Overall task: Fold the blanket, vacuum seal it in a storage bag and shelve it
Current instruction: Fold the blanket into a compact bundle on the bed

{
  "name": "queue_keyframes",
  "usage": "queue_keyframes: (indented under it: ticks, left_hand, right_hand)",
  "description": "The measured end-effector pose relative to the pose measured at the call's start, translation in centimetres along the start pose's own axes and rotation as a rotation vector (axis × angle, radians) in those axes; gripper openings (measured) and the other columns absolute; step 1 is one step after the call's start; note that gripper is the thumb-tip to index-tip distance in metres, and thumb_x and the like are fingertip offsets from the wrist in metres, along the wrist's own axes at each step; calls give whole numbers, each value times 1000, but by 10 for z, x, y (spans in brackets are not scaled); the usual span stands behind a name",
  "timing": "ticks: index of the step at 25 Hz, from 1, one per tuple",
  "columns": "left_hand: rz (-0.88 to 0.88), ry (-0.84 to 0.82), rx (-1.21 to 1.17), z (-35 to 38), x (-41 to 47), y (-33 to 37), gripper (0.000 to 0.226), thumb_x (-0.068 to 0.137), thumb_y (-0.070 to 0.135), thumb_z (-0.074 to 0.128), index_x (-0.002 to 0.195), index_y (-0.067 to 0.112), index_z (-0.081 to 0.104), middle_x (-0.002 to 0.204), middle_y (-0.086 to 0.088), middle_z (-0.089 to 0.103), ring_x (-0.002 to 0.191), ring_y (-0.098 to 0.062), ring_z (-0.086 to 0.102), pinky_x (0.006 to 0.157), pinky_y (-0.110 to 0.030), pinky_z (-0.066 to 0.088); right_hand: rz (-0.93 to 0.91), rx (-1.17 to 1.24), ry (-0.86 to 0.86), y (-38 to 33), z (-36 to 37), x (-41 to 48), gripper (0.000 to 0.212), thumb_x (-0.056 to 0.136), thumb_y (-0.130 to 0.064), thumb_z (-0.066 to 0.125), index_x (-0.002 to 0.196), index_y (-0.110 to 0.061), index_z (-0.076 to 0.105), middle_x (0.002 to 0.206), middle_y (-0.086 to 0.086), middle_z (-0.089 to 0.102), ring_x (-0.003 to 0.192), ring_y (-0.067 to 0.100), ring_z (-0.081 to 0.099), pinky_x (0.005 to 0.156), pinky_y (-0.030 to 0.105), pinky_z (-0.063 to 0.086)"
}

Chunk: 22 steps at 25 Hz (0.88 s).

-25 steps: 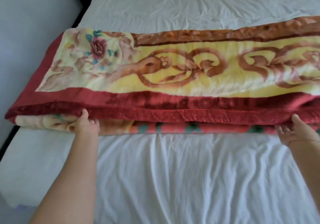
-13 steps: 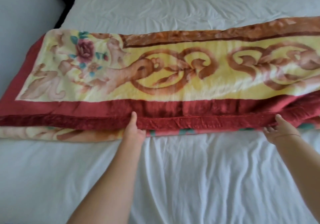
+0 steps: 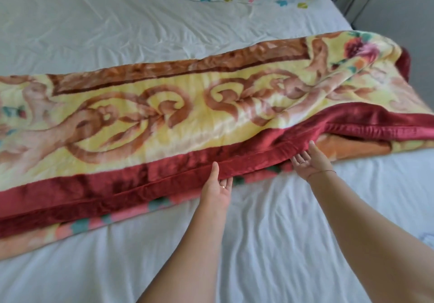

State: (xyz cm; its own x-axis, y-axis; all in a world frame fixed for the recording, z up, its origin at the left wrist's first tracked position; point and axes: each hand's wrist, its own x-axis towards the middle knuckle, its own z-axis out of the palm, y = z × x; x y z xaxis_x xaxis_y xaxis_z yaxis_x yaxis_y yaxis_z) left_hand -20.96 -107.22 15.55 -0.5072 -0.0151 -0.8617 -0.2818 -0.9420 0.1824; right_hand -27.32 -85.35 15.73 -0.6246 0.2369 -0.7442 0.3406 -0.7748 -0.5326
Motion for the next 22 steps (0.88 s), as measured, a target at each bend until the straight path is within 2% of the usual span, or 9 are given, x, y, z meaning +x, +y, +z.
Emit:
queue_keyframes:
  ticks: [2, 5, 7, 10, 12, 14, 16, 18, 22]
  left_hand:
    - [18, 1, -15, 30, 7, -39, 23, 87, 17, 67, 105, 6, 58, 113, -4, 59, 112, -17, 57, 96, -32, 45]
    - [-4, -9, 9, 73, 15, -107, 23, 88, 17, 67, 105, 5, 59, 124, -5, 59, 124, -20, 52, 94, -32, 46]
    - [7, -20, 25, 92, 21, -142, 24, 88, 17, 65, 107, 5, 58, 135, -9, 53, 125, -21, 51, 92, -32, 46]
    - [66, 3, 48, 105, 23, -165, 30, 89, 15, 65, 115, 3, 57, 135, -9, 52, 121, -20, 53, 89, -31, 47]
    - [118, 16, 87, 100, 21, -171, 19, 90, 14, 64, 106, 5, 59, 126, -8, 58, 106, -18, 60, 92, -32, 47]
    - [134, 31, 141, 91, 21, -183, 4, 91, 11, 61, 94, 9, 58, 112, -7, 62, 100, -18, 62, 96, -33, 46]
    - [115, 81, 184, 85, 25, -197, 5, 93, 13, 59, 97, 10, 59, 114, -8, 63, 110, -22, 60, 94, -33, 45]
    - [116, 156, 221, 83, 31, -211, 28, 93, 21, 58, 117, 7, 57, 126, -10, 59, 123, -24, 53, 95, -31, 44]
    - [76, 222, 285, 106, 32, -243, 47, 90, 25, 64, 130, 6, 48, 135, -12, 52, 122, -22, 53, 91, -29, 45]
  right_hand:
    - [23, 46, -22, -39, -12, 25, 23, 97, -30, 53, 109, -11, 57, 137, 1, 54, 112, 17, 59, 88, 31, 53]
    - [46, 150, -2, -108, -41, 60, 59, 97, -27, 54, 147, -10, 28, 147, 11, 41, 130, 26, 48, 105, 39, 42]
    - [44, 152, 32, -142, -55, 79, 65, 97, -27, 54, 150, -14, 19, 148, 13, 39, 133, 28, 45, 111, 43, 36]
    - [52, 65, 23, -175, -64, 95, 49, 93, -31, 60, 136, -18, 42, 141, 6, 47, 128, 24, 49, 112, 42, 34]
    - [-8, 63, 65, -191, -75, 105, 33, 89, -27, 66, 118, -17, 54, 125, 5, 59, 109, 22, 61, 93, 40, 52]
    - [-138, -46, 159, -206, -102, 110, 29, 85, -20, 70, 111, -15, 59, 113, 7, 66, 92, 21, 66, 71, 38, 59]
    - [-195, -177, 235, -214, -135, 111, 22, 86, -15, 69, 105, -15, 60, 111, 8, 66, 89, 19, 65, 74, 35, 59]
    - [-84, -249, 223, -216, -158, 107, 7, 92, -20, 63, 91, -18, 56, 103, 3, 62, 92, 16, 61, 80, 29, 54]
    - [52, -113, 43, -242, -171, 98, 16, 95, -29, 58, 96, -13, 55, 128, 6, 53, 110, 19, 58, 95, 33, 45]
